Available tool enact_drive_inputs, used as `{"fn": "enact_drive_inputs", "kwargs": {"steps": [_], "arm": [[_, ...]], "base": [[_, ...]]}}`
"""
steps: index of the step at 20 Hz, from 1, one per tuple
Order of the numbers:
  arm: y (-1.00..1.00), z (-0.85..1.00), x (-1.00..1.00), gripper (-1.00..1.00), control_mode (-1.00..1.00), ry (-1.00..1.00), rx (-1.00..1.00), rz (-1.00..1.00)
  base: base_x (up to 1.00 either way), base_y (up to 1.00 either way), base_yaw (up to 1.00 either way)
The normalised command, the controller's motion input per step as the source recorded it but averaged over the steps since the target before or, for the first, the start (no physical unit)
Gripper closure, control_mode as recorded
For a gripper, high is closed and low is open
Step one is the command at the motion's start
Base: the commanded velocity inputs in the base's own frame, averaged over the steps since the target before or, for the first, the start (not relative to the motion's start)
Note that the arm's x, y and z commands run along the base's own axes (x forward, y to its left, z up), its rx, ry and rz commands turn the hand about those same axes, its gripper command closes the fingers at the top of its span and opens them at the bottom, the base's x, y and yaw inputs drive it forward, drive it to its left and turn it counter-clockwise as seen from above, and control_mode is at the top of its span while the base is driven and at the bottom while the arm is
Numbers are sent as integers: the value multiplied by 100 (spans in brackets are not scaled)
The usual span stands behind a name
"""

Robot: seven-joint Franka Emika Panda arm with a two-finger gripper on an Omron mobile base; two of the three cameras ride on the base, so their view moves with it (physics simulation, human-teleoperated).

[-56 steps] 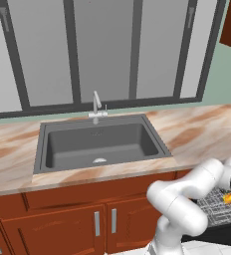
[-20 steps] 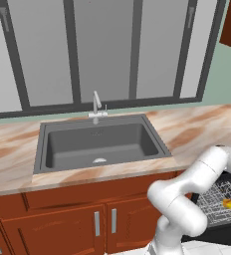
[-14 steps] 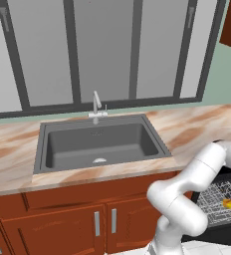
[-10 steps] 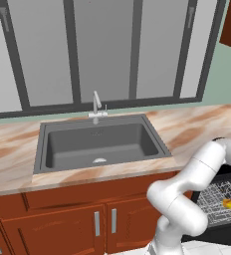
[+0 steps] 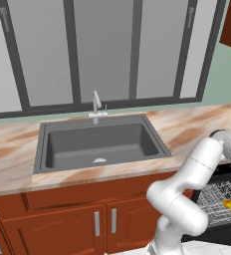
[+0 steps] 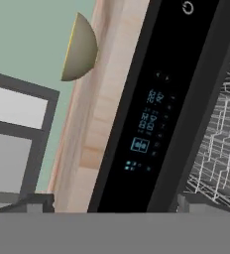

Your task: Pick up the cup and bowl from the counter, place them in the dishwasher, and close the dishwasher door.

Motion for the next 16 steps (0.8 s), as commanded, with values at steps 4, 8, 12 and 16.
{"fn": "enact_drive_inputs", "kwargs": {"steps": [4,8,12,16], "arm": [[0,65,0,-100,-100,0,3,-5],[0,74,0,-100,-100,0,2,-5],[0,53,0,-100,-100,0,0,-3],[0,39,7,-100,-100,0,0,-1]], "base": [[0,0,0],[0,0,0],[0,0,0],[0,0,0]]}}
